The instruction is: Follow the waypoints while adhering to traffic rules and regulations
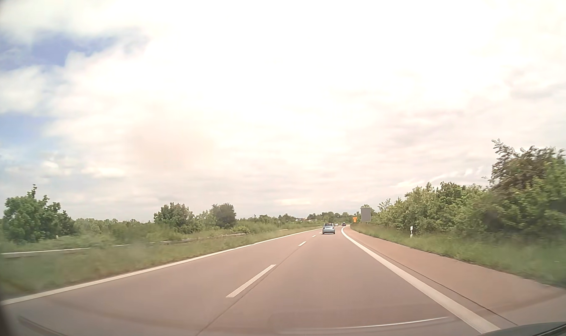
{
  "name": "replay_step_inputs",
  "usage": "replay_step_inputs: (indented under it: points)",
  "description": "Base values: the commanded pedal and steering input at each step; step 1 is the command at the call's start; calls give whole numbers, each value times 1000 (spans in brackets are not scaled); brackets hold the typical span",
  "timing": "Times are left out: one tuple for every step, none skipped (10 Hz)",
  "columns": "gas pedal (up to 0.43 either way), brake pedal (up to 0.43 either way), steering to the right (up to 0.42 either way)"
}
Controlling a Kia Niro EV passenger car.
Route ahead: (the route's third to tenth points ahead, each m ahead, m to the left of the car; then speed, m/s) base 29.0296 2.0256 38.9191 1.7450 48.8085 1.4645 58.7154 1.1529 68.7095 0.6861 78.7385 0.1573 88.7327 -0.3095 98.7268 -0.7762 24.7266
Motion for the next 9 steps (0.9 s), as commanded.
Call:
replay_step_inputs:
  points:
    - [197, 0, 3]
    - [197, 0, 3]
    - [197, 0, 3]
    - [197, 0, 2]
    - [197, 0, 3]
    - [197, 0, 3]
    - [197, 0, 3]
    - [197, 0, 2]
    - [197, 0, 3]
